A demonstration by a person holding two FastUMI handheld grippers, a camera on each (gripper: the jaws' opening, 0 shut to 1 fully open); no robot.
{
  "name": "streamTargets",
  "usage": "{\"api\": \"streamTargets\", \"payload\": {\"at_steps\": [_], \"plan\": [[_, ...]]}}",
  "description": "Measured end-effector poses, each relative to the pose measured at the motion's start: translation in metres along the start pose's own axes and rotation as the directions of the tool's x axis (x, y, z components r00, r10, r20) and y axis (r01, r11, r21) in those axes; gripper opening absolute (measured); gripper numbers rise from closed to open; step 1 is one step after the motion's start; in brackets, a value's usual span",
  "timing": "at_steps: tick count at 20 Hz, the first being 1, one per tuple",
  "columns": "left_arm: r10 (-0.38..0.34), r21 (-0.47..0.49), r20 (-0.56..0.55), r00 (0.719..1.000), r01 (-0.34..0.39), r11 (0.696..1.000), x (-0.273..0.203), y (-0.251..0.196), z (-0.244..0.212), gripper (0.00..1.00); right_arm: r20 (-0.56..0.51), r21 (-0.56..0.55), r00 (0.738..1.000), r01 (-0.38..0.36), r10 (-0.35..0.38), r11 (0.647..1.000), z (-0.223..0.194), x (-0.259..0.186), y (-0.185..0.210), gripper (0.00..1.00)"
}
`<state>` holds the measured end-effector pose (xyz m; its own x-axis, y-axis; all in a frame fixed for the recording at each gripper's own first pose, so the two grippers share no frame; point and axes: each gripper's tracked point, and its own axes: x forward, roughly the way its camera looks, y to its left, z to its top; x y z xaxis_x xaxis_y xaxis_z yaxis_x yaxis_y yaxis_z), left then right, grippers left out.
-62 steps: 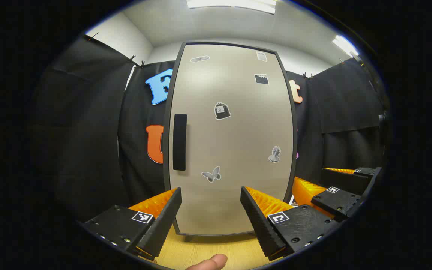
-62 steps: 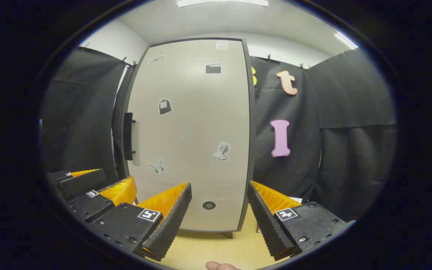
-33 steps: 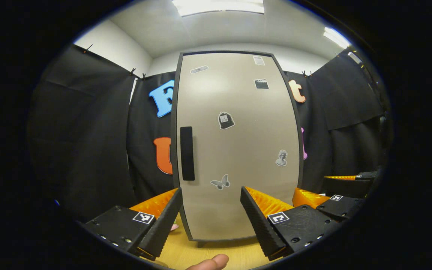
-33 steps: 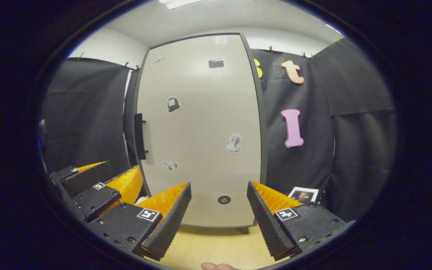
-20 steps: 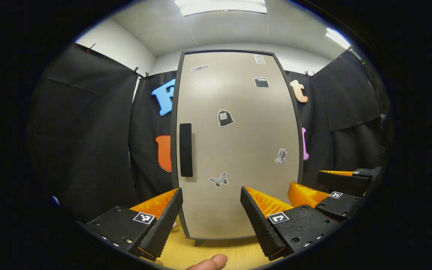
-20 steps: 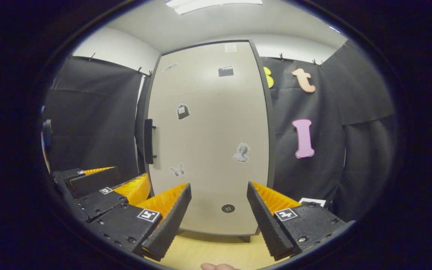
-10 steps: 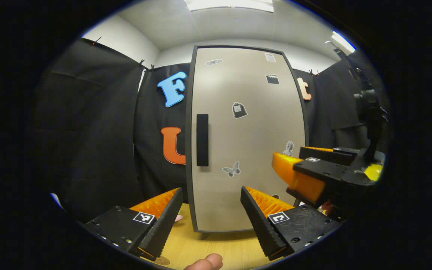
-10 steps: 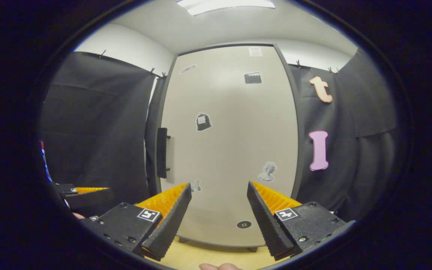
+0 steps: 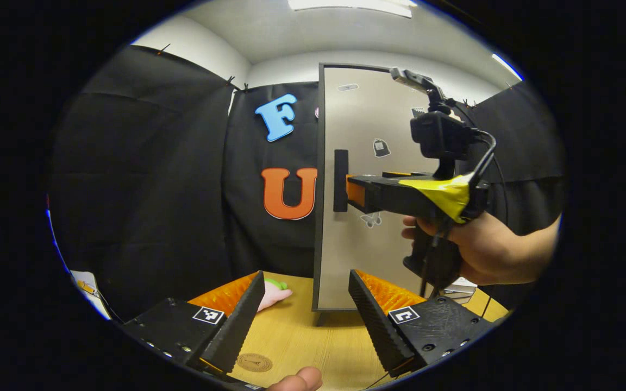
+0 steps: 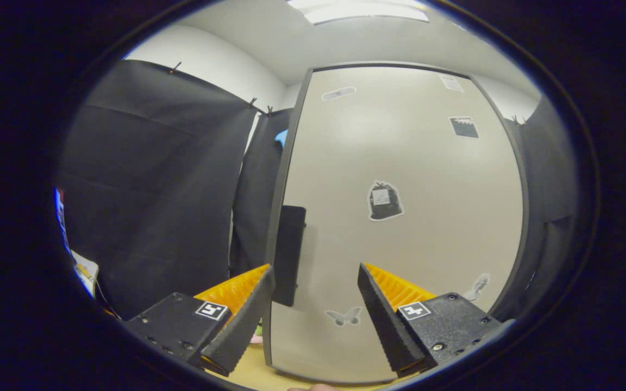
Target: Open the cabinet door with the right hand, grasp the bottle in the cabinet with the left hand and place it on the coaster, then close the cabinet door with the right hand.
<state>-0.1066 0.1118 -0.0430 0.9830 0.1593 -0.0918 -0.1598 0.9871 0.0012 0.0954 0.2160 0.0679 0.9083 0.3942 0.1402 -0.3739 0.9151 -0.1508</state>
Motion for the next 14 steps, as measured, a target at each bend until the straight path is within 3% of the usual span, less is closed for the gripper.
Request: {"api": "streamTargets", "payload": {"at_steps": [5, 6, 7, 10, 14], "plan": [[0.088, 0.051, -0.028, 0.996, -0.086, 0.995, -0.034, 0.059, -0.011, 0.94, -0.025, -0.046, 0.999, 0.029, -0.030, 0.999, 0.000, 0.039, 0.020, 0.93], [0.110, 0.037, -0.031, 0.993, -0.109, 0.993, -0.040, 0.072, -0.013, 0.94, -0.017, -0.045, 0.998, 0.054, -0.055, 0.998, 0.001, 0.041, 0.018, 0.88], [0.131, 0.019, -0.033, 0.991, -0.131, 0.991, -0.044, 0.082, -0.016, 0.94, -0.011, -0.047, 0.995, 0.096, -0.097, 0.994, 0.002, 0.045, 0.011, 0.73], [0.170, -0.035, -0.053, 0.984, -0.172, 0.985, -0.049, 0.103, -0.024, 0.95, -0.024, -0.031, 0.998, 0.057, -0.058, 0.998, -0.001, 0.052, 0.016, 0.46], [0.167, -0.056, -0.036, 0.985, -0.169, 0.984, -0.049, 0.113, -0.025, 0.95, -0.090, -0.007, 0.996, -0.013, 0.012, 1.000, -0.007, 0.052, 0.016, 0.34]]}}
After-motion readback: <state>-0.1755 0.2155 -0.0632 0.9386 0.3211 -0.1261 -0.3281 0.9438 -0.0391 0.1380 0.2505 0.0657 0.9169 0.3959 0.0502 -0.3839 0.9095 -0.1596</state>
